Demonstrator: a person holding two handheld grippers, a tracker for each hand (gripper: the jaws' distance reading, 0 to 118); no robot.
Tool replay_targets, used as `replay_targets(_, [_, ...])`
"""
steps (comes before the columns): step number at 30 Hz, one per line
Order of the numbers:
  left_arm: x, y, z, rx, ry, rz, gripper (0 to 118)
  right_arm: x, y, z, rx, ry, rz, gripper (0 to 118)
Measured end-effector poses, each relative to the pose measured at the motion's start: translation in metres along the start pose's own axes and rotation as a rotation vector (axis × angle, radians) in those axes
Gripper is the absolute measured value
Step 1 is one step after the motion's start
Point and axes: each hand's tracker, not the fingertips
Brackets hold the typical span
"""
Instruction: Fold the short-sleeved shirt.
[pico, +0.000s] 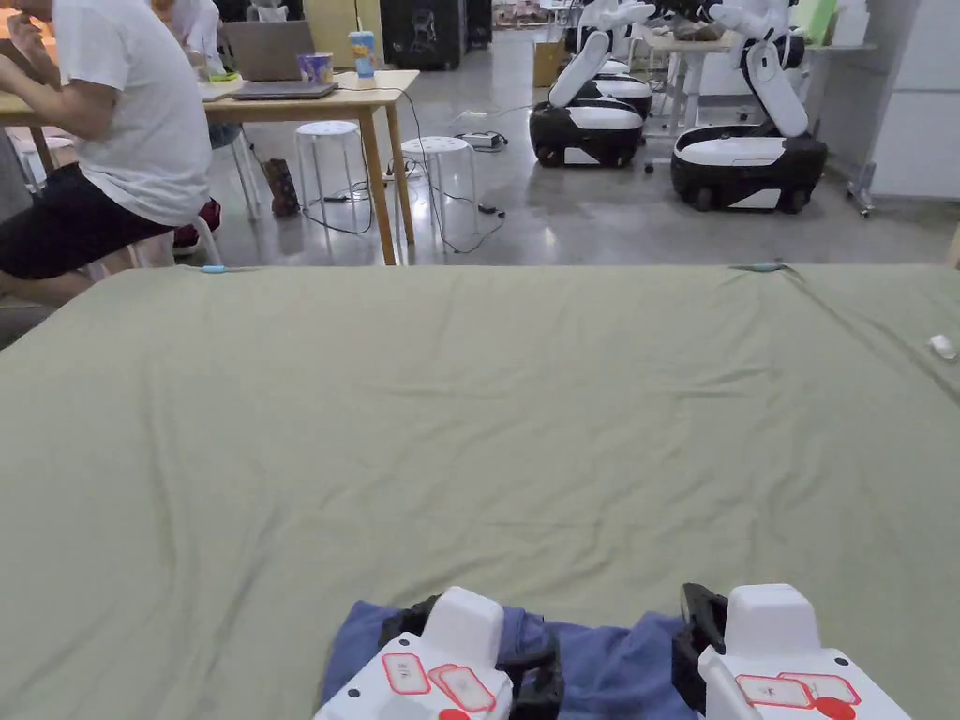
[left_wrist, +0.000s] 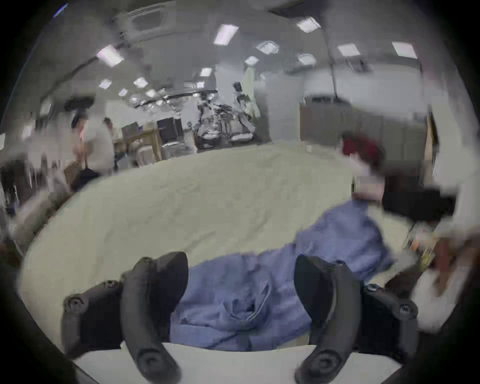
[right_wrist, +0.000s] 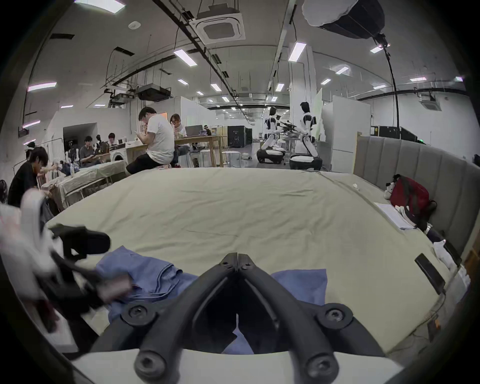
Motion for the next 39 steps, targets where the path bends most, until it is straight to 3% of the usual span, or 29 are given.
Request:
replay_targets(3, [-0.047,0.006,0.003,-0.024,-0.041,0.322,77,0.001,0.0,0.002,0.004,0.009,-0.012,0])
replay_targets(5, [-0.064,0.001,-0.006,-0.059,-0.004,0.32,68,0.001,0.0,0.001,0.002,0.016,-0.018,0])
replay_targets(7, [-0.07,-0.008,-0.016,-0.132,0.051,0.266,15,0.003,-0.002,-0.002,0.001,0.018,-0.02,0])
replay_targets(8, [-0.072,-0.013,-0.018,-0.141,0.047,0.276,4,0.003,-0.002,-0.002,0.0,0.02,-0.023,0])
replay_targets(11, [-0.062,-0.022,-0.028,-0.175,-0.039,0.364,0,0.005,-0.003,-0.004,-0.003,0.017,-0.031,0])
replay_targets(13, [-0.047,-0.028,-0.037,-0.218,-0.028,0.316,0,0.006,-0.003,-0.004,-0.007,0.013,-0.033,0])
replay_targets(19, [-0.002,-0.043,-0.064,-0.325,-0.177,0.317,0,0.011,-0.004,-0.006,-0.015,0.003,-0.027,0])
replay_targets(24, [0.003,-0.043,-0.066,-0.287,-0.148,0.306,0,0.01,-0.004,-0.009,-0.032,-0.01,-0.007,0])
replay_targets(31, [-0.038,-0.027,-0.013,-0.163,-0.07,0.286,0,-0.016,0.005,-0.014,-0.026,0.006,0.029,0])
replay_targets(35, [-0.087,-0.045,0.015,-0.098,-0.066,0.452,0,-0.026,0.002,-0.013,-0.034,0.022,0.03,0])
replay_targets(36, [-0.102,-0.052,0.023,-0.081,-0.04,0.502,5,-0.029,0.001,-0.013,-0.037,0.023,0.04,0])
replay_targets(37, [-0.118,-0.059,0.028,-0.069,-0.021,0.538,25,-0.031,0.001,-0.013,-0.039,0.02,0.052,0])
replay_targets(38, [-0.132,-0.067,0.03,-0.062,-0.008,0.575,58,-0.035,0.001,-0.013,-0.041,0.022,0.055,0])
replay_targets(39, [-0.145,-0.076,0.03,-0.079,-0.003,0.614,100,-0.037,0.001,-0.013,-0.043,0.022,0.054,0])
